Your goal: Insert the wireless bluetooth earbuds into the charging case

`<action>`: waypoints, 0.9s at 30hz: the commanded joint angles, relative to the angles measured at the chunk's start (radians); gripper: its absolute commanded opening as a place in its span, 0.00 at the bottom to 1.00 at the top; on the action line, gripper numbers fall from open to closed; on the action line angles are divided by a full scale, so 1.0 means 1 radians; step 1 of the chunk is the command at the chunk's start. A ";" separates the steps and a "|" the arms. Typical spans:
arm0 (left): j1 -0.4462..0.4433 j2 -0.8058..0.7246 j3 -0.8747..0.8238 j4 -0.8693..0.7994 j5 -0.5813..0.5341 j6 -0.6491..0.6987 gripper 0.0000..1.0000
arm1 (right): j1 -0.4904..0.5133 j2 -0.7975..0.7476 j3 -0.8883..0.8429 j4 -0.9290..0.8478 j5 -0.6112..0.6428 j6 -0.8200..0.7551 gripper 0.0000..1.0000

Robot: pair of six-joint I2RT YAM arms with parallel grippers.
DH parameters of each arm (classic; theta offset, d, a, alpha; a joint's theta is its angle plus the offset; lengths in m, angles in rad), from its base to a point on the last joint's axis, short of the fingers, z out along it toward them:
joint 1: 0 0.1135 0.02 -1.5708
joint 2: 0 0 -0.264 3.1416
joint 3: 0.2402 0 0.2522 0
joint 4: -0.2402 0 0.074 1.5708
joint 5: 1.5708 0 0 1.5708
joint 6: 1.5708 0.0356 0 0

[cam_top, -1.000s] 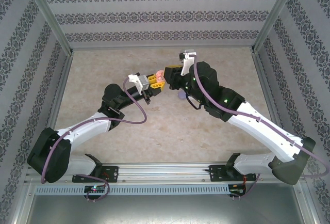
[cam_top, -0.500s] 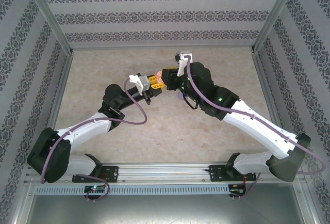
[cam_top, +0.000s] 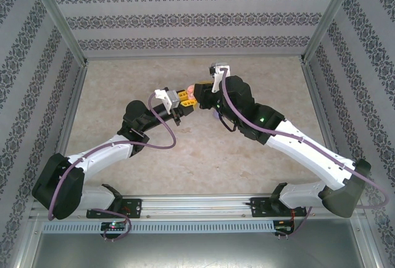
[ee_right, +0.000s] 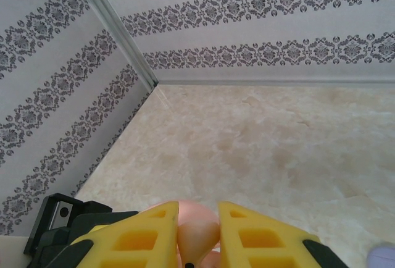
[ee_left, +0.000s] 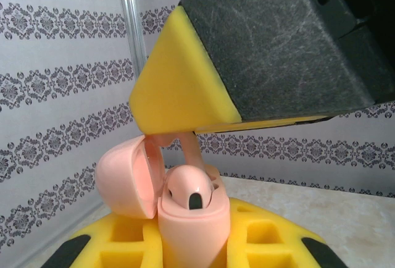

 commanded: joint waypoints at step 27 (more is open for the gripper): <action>-0.015 -0.044 0.039 0.041 0.017 0.043 0.00 | 0.040 0.050 0.004 -0.067 -0.025 -0.063 0.19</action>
